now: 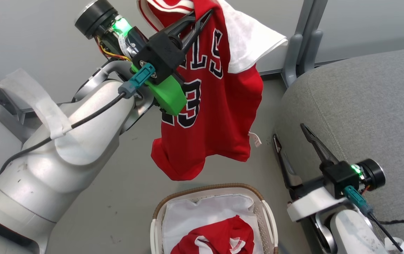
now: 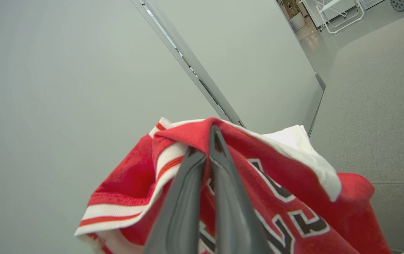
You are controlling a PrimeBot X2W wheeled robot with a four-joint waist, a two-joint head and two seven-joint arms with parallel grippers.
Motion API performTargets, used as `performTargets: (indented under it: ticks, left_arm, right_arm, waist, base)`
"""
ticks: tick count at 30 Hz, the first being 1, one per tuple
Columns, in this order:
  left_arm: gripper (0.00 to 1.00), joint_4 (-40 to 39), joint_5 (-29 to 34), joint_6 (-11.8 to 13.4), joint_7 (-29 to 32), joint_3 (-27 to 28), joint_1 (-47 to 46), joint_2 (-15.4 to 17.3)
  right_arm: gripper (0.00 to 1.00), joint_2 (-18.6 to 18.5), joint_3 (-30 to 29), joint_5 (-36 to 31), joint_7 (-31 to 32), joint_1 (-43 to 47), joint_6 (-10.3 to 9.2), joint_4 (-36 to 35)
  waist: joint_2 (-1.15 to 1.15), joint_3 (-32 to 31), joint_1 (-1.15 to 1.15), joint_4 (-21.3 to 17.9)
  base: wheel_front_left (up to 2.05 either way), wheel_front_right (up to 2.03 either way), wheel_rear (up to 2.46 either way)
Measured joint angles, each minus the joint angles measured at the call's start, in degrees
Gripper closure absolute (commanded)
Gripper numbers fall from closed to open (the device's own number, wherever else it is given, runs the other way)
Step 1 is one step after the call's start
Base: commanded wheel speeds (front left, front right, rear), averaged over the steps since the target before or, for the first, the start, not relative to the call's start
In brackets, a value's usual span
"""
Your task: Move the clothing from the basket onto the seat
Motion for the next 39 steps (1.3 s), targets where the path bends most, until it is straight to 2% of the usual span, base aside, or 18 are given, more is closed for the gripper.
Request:
performTargets:
  ticks: [7,14,17,22,23,24,25,30,35,36,37,38,39]
  left_arm:
    - [1.0,-0.45,-0.1,0.0,-0.64,-0.97,-0.16,-1.0]
    - [1.0,-2.11,-0.27,0.0,-0.66,-2.89,-0.15,-1.79]
    - [1.0,-2.91,-0.52,0.0,-0.74,-3.87,-0.15,-1.99]
    - [1.0,-4.48,-0.68,0.0,-1.01,-4.92,-0.15,-2.25]
    - [1.0,-4.65,-0.73,0.0,-1.11,-5.03,-0.15,-2.24]
    - [1.0,-4.88,-0.91,0.0,-1.14,-5.14,-0.13,-2.24]
    - [1.0,-5.02,-1.29,0.0,-1.14,-5.2,-0.08,-2.23]
    - [1.0,-4.86,-2.47,0.46,-0.89,-5.09,1.31,-1.86]
    - [1.0,-3.55,-5.23,1.86,-1.18,-3.49,4.32,-1.34]
    - [0.81,-3.15,-6.16,2.25,-1.24,-2.94,5.23,-1.33]
    - [0.66,-2.77,-6.8,2.56,-1.46,-2.46,6.02,-1.33]
    - [0.28,-2.32,-7.44,2.79,-1.67,-2.05,7.03,-1.3]
    - [0.0,-2.01,-8.01,3.02,-1.9,-1.77,7.99,-1.27]
  right_arm:
    - [0.0,-0.51,3.77,-2.21,0.0,-7.97,0.0,3.74]
    - [0.0,-6.09,9.4,1.19,0.0,-16.41,0.0,9.43]
    - [0.0,-7.86,13.57,4.17,-0.01,-19.37,0.0,12.13]
    - [0.0,-10.85,24.38,11.01,0.0,-24.69,0.01,15.4]
    - [0.14,-11.17,25.64,12.06,0.0,-25.49,0.01,15.55]
    - [0.38,-11.56,26.7,13.03,0.0,-26.46,0.01,15.6]
    - [0.56,-11.82,27.43,13.93,0.0,-27.33,0.01,15.57]
    - [1.0,-12.35,27.25,15.46,0.0,-28.88,0.01,14.38]
    - [1.0,-12.34,25.38,15.46,0.0,-28.83,0.01,12.63]
    - [1.0,-12.26,24.74,15.46,0.0,-28.75,0.01,12.3]
    - [1.0,-12.22,24.23,15.46,0.0,-28.63,0.01,12.06]
    - [1.0,-12.17,23.51,15.41,0.0,-28.3,0.01,11.73]
    - [1.0,-12.12,22.82,15.38,0.0,-27.92,0.01,11.5]
  waist:
    - [0.0,-0.09,0.0,0.92]
    - [0.0,-0.17,0.01,2.58]
    - [0.0,-0.18,0.0,3.15]
    - [0.0,-0.14,0.0,3.93]
    - [0.0,-0.11,0.0,4.03]
    - [0.0,-0.06,0.0,4.15]
    - [0.0,-0.01,0.0,4.27]
    - [0.0,0.27,0.01,4.66]
    - [0.0,0.41,0.0,4.68]
    - [0.0,0.42,0.01,4.62]
    - [0.0,0.42,0.01,4.58]
    - [0.0,0.43,0.01,4.52]
    - [0.0,0.44,0.01,4.47]
  base:
    - [0.0,0.0,0.0]
    - [0.0,0.0,0.0]
    - [0.0,0.0,0.0]
    - [0.0,0.0,0.0]
    - [0.0,0.0,0.0]
    - [0.0,0.0,0.0]
    - [0.0,0.0,0.0]
    - [0.0,0.0,0.0]
    - [0.0,0.0,0.0]
    - [0.0,0.0,0.0]
    - [0.0,0.0,0.0]
    - [0.0,0.0,0.0]
    - [0.0,0.0,0.0]
